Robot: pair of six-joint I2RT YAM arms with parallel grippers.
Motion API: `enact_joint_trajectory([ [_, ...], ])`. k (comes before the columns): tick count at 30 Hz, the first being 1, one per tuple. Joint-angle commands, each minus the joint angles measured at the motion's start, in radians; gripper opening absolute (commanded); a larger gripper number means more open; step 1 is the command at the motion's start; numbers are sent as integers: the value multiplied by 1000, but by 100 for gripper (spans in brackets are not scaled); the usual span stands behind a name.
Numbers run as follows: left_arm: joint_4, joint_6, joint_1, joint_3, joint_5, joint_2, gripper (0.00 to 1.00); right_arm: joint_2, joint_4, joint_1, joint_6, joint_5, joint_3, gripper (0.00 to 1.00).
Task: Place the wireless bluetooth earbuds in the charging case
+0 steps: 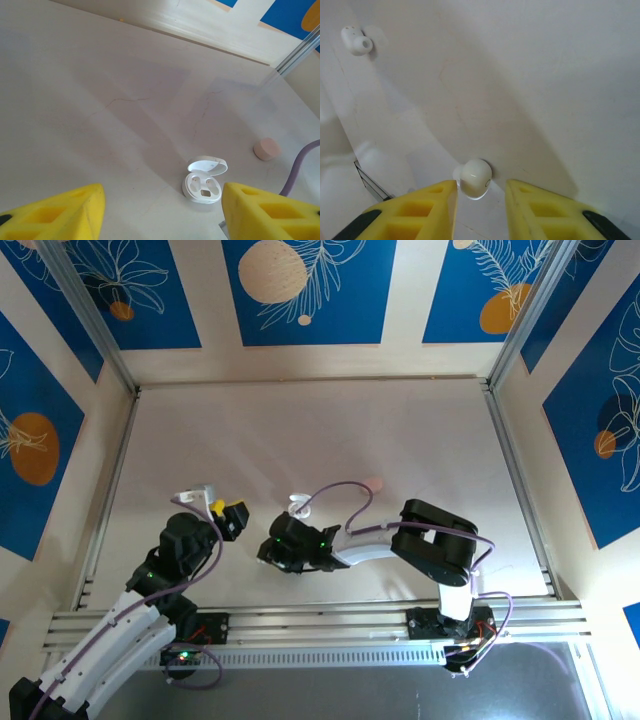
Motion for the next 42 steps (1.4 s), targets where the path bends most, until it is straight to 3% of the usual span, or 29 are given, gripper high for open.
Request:
enact_joint_trajectory([
  [1, 12, 12, 12, -10, 2, -16, 63, 22, -26, 7, 19, 14, 26, 30],
  [37, 6, 12, 13, -10, 5, -27, 62, 115, -18, -15, 27, -17, 62, 26],
  [42, 8, 12, 14, -10, 7, -27, 62, 116, -24, -20, 24, -19, 63, 21],
])
